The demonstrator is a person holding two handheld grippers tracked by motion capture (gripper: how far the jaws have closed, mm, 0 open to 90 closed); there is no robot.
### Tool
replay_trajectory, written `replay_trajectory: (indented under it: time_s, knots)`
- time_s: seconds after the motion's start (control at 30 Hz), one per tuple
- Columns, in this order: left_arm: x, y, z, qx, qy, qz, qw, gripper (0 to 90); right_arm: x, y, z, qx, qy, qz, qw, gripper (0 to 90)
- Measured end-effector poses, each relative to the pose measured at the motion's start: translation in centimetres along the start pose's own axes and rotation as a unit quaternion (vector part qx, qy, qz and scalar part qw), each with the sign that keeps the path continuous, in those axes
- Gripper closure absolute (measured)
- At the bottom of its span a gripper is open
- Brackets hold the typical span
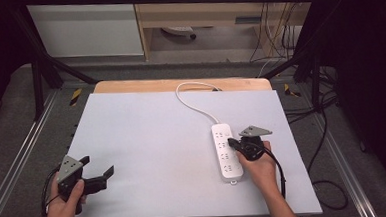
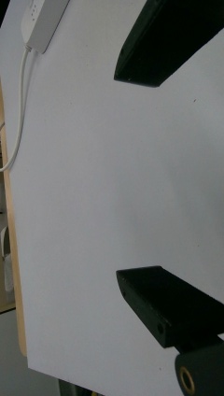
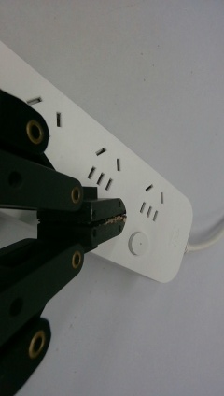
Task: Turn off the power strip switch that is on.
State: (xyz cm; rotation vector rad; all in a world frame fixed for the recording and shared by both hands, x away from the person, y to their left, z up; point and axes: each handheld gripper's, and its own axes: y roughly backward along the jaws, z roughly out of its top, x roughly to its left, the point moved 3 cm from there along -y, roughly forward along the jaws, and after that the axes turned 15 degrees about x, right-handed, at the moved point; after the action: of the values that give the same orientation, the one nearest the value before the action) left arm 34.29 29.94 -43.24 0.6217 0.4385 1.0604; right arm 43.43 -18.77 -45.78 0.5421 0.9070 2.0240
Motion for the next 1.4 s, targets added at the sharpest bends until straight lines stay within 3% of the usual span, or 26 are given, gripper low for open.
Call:
replay_trajectory:
  time_s: [1.03, 1.2, 1.4]
  knots:
    - [-0.01, -0.04, -0.02, 0.002, -0.002, 0.003, 1.0000, 5.1, -0.04, 0.05, 0.10, 0.004, 0.006, 0.001, 1.0000, 90.0]
    - [0.11, -0.09, -0.02, 0.003, -0.003, 0.004, 1.0000, 5.2, -0.46, 0.34, 0.14, -0.003, -0.006, 0.013, 0.9999, 90.0]
    - [0.06, -0.04, 0.01, 0.000, -0.001, 0.003, 1.0000, 5.1, -0.41, 0.49, 0.12, -0.005, -0.011, 0.008, 0.9999, 90.0]
